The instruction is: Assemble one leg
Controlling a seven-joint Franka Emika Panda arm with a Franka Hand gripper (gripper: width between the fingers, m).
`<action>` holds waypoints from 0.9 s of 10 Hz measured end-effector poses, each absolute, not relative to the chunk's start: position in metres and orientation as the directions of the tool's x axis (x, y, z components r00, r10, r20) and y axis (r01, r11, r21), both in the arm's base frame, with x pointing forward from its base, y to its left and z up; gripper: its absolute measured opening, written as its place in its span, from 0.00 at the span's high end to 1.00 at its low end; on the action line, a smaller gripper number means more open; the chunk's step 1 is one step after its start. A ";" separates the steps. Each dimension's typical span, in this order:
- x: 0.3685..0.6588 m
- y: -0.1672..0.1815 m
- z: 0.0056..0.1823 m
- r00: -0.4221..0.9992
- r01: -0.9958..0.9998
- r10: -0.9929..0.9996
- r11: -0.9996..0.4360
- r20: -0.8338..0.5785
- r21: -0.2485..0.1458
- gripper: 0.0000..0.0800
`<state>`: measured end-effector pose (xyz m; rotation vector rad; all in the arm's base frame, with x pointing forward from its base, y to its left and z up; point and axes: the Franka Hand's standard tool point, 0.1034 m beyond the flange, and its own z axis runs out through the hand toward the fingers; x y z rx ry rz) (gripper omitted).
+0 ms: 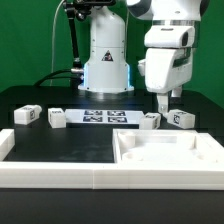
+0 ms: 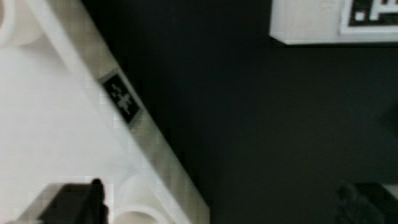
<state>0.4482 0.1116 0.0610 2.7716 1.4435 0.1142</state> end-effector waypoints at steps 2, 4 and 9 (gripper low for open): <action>0.426 0.131 0.058 0.730 0.680 0.679 -0.733 0.083 0.023 0.19; 0.409 0.156 0.055 0.831 0.551 0.548 -0.835 0.092 -0.005 0.19; 0.400 0.171 0.052 0.911 0.410 0.408 -0.911 0.063 -0.039 0.19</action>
Offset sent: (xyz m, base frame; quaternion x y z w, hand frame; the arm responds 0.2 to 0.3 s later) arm -0.0356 0.0376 -0.0012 -0.0071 0.0103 0.1862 0.9824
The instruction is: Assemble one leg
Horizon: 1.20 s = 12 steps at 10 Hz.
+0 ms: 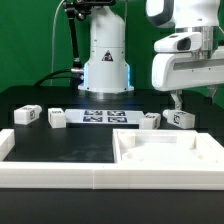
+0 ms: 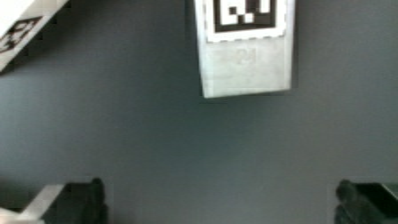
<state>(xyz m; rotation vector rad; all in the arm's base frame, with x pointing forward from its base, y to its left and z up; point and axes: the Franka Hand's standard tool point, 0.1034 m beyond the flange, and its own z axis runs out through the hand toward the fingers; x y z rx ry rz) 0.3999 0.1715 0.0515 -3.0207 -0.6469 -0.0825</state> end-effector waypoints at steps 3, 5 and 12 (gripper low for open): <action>0.390 0.171 0.040 0.878 0.476 0.477 -0.878 -0.044 -0.045 0.19; 0.388 0.176 0.034 0.868 0.478 0.480 -0.877 -0.127 -0.053 0.19; 0.374 0.175 0.025 0.732 0.461 0.432 -0.884 -0.528 -0.084 0.19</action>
Offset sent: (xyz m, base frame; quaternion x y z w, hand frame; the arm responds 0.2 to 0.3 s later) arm -0.0137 0.0057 -0.0093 -0.0405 -0.1724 -0.0104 0.9841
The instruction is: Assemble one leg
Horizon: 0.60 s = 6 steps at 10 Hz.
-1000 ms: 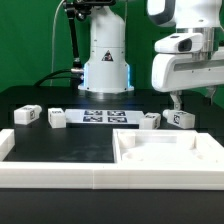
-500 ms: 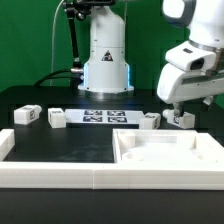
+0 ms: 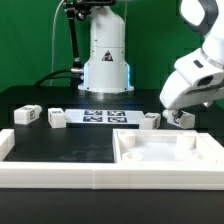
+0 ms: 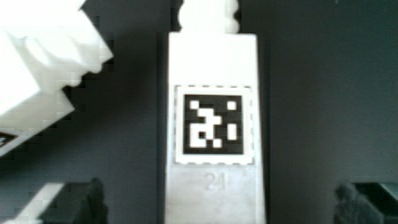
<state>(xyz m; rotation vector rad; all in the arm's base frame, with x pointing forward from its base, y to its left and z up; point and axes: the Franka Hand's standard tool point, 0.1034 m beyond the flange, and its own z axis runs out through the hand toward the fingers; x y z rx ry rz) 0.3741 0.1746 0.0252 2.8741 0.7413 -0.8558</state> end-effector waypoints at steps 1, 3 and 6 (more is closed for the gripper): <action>0.370 0.173 0.026 0.698 0.458 0.418 -0.885 -0.581 -0.087 0.19; 0.363 0.172 0.024 0.625 0.443 0.376 -0.892 -0.684 -0.086 0.19; 0.349 0.175 0.014 0.532 0.428 0.315 -0.901 -0.786 -0.071 0.19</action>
Offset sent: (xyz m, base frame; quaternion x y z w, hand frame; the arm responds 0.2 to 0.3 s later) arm -0.0050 -0.0036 -0.0027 -0.0386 -0.1134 0.0349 0.9922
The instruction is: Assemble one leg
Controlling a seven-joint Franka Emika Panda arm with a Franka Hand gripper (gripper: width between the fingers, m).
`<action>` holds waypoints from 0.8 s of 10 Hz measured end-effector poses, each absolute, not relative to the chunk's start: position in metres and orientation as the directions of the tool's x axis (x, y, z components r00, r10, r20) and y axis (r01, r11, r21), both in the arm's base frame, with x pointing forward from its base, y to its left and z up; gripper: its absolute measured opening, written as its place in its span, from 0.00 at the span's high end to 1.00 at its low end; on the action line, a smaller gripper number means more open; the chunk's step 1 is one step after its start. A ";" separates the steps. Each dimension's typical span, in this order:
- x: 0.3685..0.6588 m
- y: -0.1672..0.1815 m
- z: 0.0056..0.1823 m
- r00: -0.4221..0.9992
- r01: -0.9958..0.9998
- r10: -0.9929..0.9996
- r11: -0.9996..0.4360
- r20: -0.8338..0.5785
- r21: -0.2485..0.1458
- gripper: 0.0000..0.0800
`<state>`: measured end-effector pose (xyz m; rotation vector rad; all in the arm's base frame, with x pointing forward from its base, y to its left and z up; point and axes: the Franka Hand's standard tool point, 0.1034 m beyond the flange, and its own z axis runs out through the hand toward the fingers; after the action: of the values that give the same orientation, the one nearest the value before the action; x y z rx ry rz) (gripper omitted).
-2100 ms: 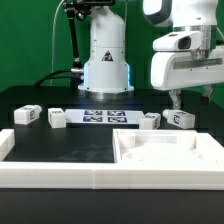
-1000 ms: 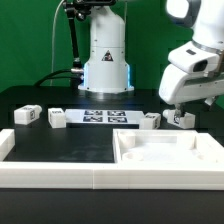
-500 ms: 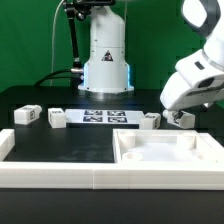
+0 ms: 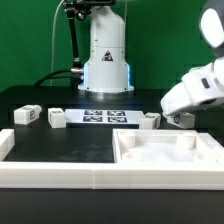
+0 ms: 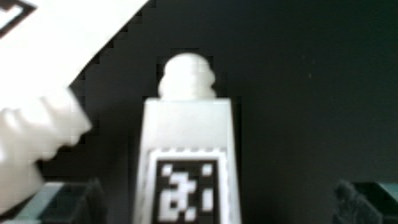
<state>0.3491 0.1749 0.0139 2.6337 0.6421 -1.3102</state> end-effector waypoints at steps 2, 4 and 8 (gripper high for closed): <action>0.352 0.175 0.006 0.525 0.426 0.316 -0.902 -0.790 -0.078 0.19; 0.353 0.172 0.005 0.525 0.425 0.325 -0.901 -0.787 -0.088 0.19; 0.354 0.171 0.004 0.526 0.422 0.323 -0.902 -0.786 -0.088 0.64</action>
Offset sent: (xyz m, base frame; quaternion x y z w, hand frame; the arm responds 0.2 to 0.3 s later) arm 0.0009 -0.0112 -0.0094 -0.0039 0.0214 -0.0308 0.9993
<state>0.3537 0.1710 0.0044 2.6445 0.6481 -1.3262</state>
